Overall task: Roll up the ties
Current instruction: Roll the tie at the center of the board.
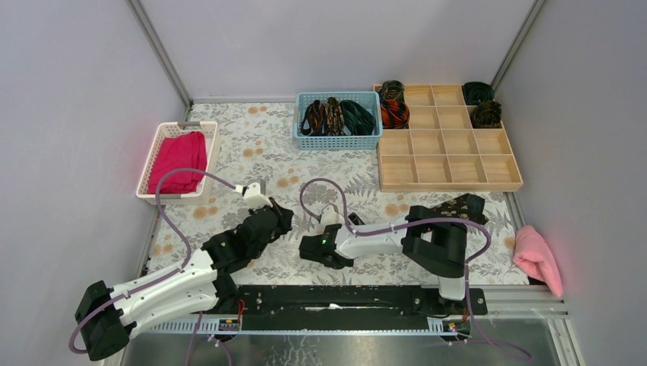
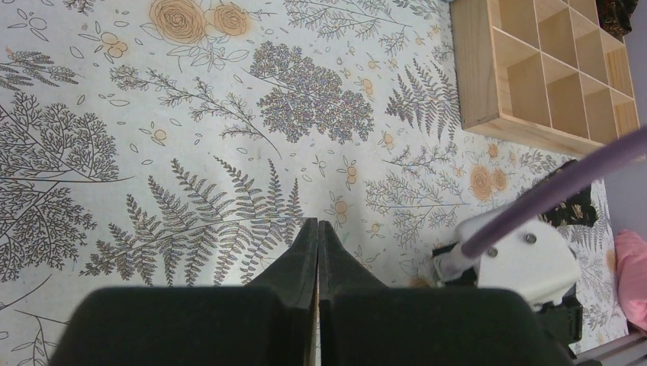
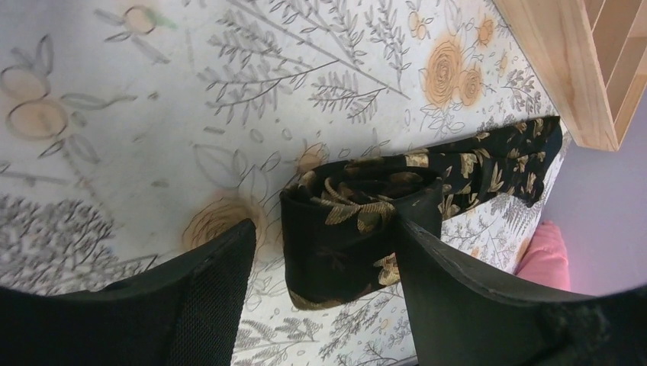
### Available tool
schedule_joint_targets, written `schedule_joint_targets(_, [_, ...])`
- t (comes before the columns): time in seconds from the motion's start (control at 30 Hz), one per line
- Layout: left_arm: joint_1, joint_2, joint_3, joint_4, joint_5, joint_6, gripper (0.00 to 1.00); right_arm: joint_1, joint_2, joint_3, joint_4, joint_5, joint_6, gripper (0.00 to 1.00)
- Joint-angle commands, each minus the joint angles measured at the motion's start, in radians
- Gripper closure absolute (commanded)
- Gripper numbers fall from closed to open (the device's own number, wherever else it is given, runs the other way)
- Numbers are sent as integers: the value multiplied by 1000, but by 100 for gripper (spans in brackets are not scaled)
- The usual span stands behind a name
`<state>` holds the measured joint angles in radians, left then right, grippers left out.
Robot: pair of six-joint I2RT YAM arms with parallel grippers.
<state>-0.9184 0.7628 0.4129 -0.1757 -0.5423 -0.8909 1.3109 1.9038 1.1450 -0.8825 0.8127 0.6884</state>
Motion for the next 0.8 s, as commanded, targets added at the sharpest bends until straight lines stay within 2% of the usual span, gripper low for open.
schedule_joint_targets(0.0, [0, 0, -11, 10, -22, 11, 100, -57, -19, -41, 48, -5, 24, 25])
schedule_joint_targets(0.23, [0, 14, -5, 25, -14, 24, 100, -130, -64, -107, 112, -45, 12, 26])
schedule_joint_targets(0.4, [0, 29, 4, 30, -11, 39, 100, -165, -57, -144, 141, -68, 35, 31])
schedule_joint_targets(0.57, [0, 59, 11, 70, 16, 58, 100, -207, -42, -164, 168, -101, 51, 45])
schedule_joint_targets(0.77, [1, 80, 26, 65, -19, 51, 100, -228, -44, -148, 176, -84, 66, 60])
